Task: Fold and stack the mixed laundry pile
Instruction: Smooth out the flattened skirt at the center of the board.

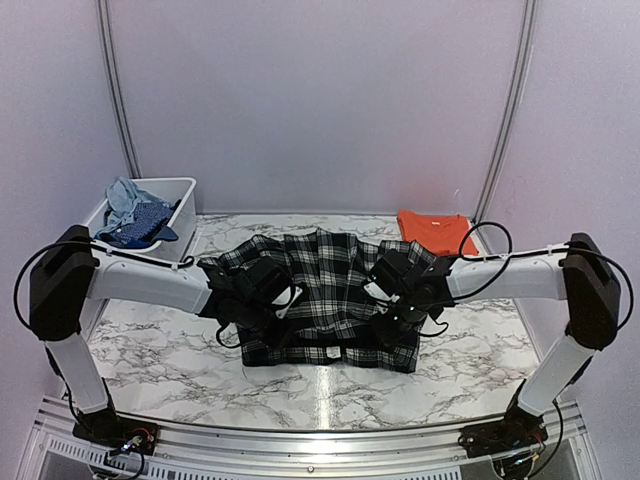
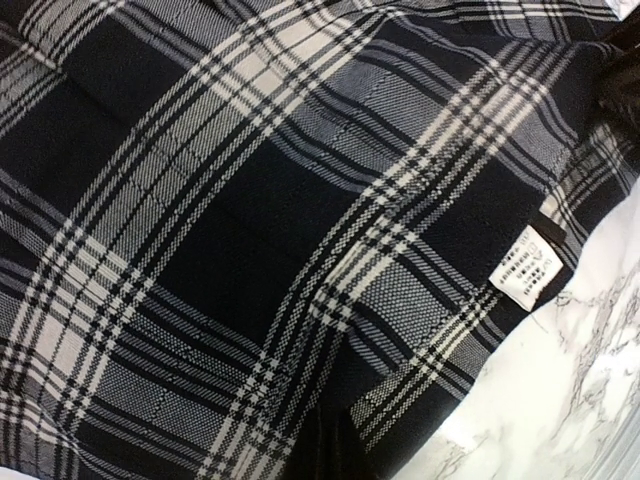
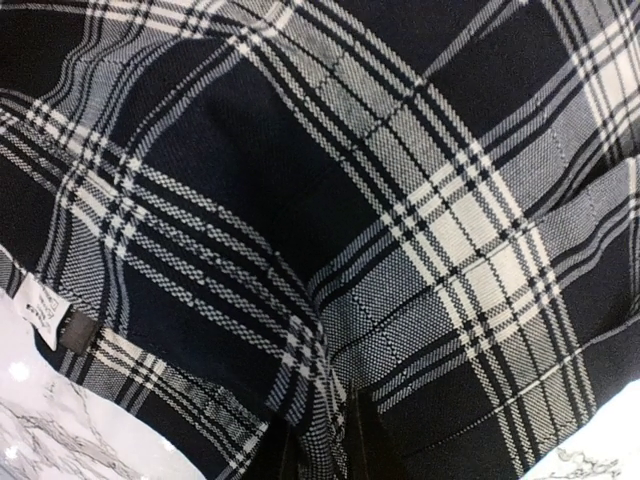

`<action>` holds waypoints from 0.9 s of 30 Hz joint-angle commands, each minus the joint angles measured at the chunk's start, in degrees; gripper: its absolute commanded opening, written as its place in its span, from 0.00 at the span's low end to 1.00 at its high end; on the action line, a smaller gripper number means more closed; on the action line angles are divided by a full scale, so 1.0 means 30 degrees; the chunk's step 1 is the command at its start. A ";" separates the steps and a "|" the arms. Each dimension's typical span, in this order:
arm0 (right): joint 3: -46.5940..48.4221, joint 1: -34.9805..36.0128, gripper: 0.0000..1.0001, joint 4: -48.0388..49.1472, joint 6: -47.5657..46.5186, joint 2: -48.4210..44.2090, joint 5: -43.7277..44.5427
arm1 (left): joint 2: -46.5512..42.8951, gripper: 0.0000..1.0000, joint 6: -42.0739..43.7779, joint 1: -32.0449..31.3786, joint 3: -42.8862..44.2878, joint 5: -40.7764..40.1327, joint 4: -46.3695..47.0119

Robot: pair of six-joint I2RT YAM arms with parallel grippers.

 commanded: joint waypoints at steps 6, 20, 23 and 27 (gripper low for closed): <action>0.1978 0.0159 0.00 -0.2426 -0.0529 -0.2439 -0.0937 | -0.3611 0.00 0.0883 -0.0085 -0.0134 0.0059 -0.0639; -0.2249 0.2097 0.00 -0.0326 -0.0865 -0.0185 -0.4468 | -0.2935 0.00 0.2437 -0.1197 -0.3230 0.2115 -0.1463; -0.1983 0.2115 0.00 -0.0332 -0.0870 0.0521 -0.4347 | -0.1950 0.00 0.1924 -0.1187 -0.3255 0.1367 -0.1675; -0.0478 0.1507 0.00 -0.0890 -0.1185 0.1192 -0.2946 | -0.1005 0.00 0.1133 -0.0330 -0.2298 0.0695 -0.1422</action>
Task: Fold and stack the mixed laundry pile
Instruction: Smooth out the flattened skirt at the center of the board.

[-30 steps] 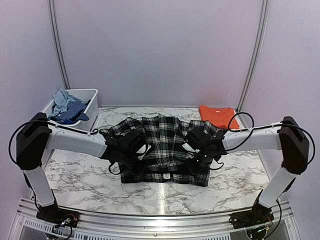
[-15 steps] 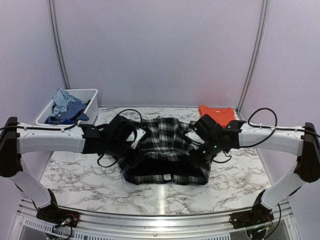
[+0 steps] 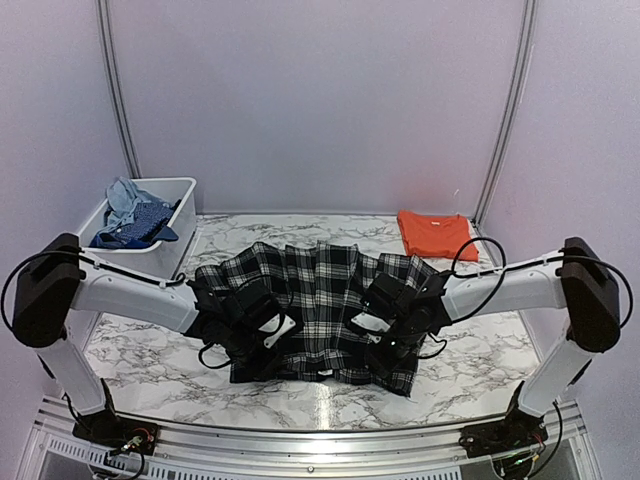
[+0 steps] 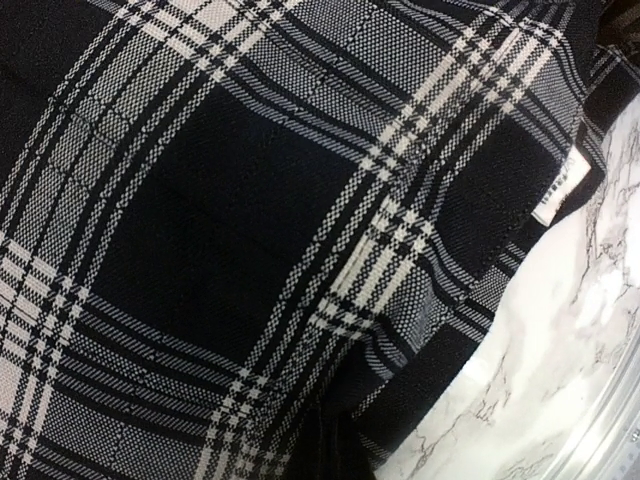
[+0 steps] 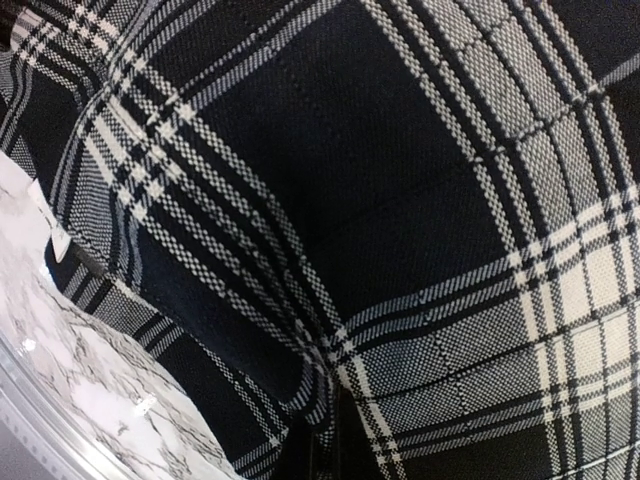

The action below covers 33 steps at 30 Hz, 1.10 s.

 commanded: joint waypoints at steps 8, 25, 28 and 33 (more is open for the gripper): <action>0.6509 -0.2702 0.00 -0.3514 -0.2671 0.0947 0.2306 | -0.0312 0.00 0.1383 0.3700 0.4493 0.0065 -0.2074; 0.0974 0.0731 0.00 -0.0417 -0.1453 0.1727 -0.1161 | -0.1959 0.00 0.2061 0.2367 -0.0807 0.0352 -0.1998; 0.1254 0.0836 0.00 -0.0384 -0.1440 0.1543 -0.1169 | -0.2065 0.00 0.1658 0.2383 -0.1164 -0.0561 -0.1742; 0.3991 0.0835 0.00 -0.3562 -0.1966 0.1094 0.0915 | -0.3904 0.00 0.2032 0.2414 0.0196 -0.1037 -0.2270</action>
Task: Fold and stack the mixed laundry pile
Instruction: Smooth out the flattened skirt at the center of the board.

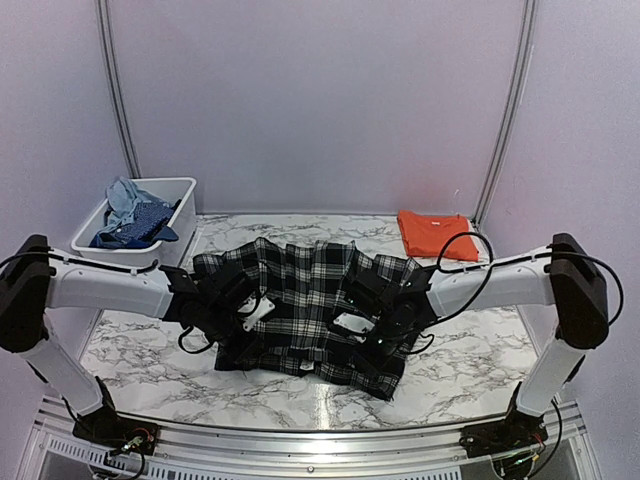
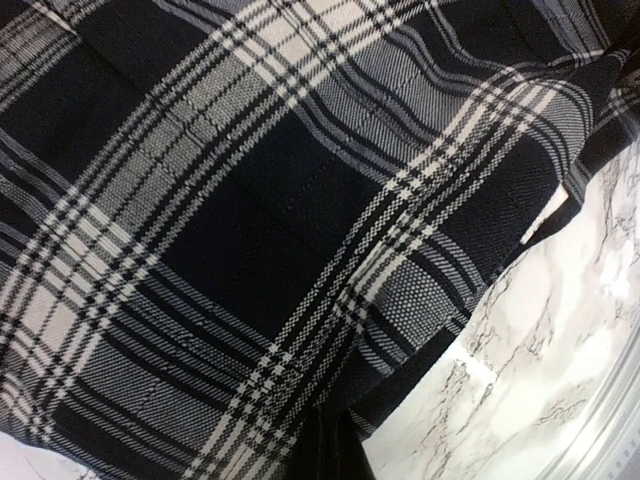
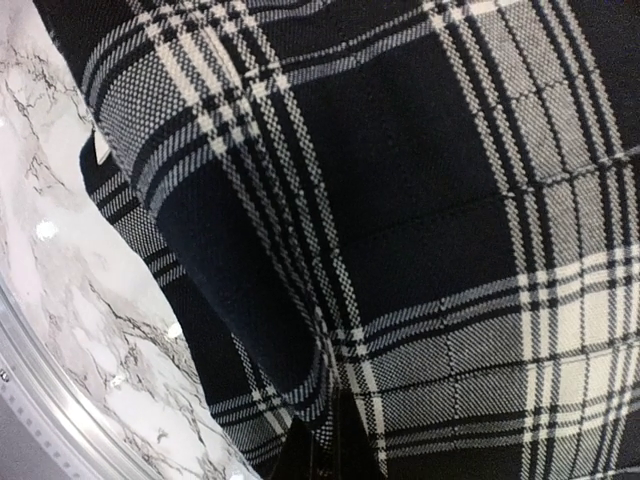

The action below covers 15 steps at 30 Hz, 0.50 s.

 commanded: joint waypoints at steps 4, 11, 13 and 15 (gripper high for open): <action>0.3377 0.0117 0.00 -0.4160 0.0490 -0.2981 0.1396 | -0.3978 0.00 0.0583 0.0344 0.0440 -0.1256 -0.1553; 0.0136 0.1784 0.00 -0.1119 0.1862 -0.1930 -0.1872 | -0.4089 0.00 -0.0452 0.0317 -0.1511 0.0016 -0.1112; -0.0492 0.2440 0.00 0.0022 0.2161 -0.0657 -0.2488 | -0.3546 0.00 -0.0492 0.0307 -0.1709 0.0157 -0.0952; -0.0823 0.2965 0.00 0.0940 0.2383 0.0556 -0.3064 | -0.3123 0.00 -0.0575 0.0293 -0.1980 0.0254 -0.0751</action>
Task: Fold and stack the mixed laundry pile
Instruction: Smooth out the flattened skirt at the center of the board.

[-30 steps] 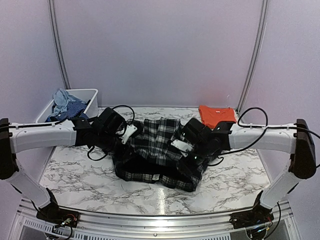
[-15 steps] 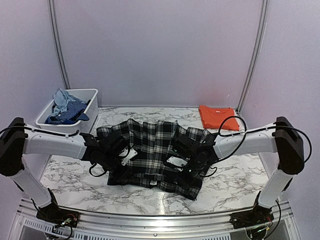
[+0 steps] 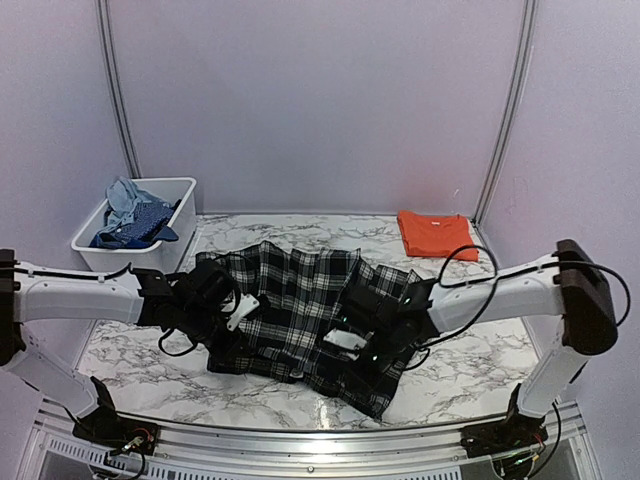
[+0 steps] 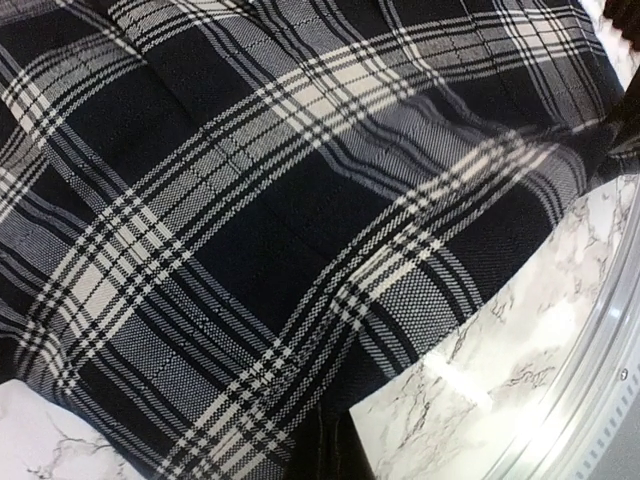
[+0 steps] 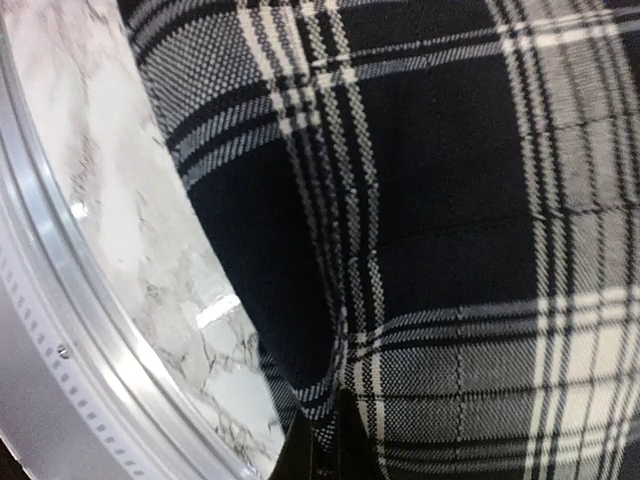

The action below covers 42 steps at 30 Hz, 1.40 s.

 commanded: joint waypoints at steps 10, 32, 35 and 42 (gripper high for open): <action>-0.0673 -0.0977 0.00 0.1500 0.1017 0.4546 -0.1512 | 0.3854 0.00 -0.1939 0.0623 -0.0498 -0.0976 0.0231; 0.1217 -0.2874 0.53 0.0405 0.0520 -0.1411 -0.4345 | -0.2909 0.99 -0.5366 0.2036 0.0311 -0.1722 0.1310; 0.0551 -0.4421 0.45 0.2347 0.2454 -0.2101 -0.3423 | -0.1523 0.99 -0.6159 0.2136 0.0994 -0.1618 0.1533; -0.0919 -0.5009 0.36 0.3712 0.3844 0.0488 -0.2226 | 0.2314 0.99 -0.7879 0.2610 0.1660 -0.1297 0.1370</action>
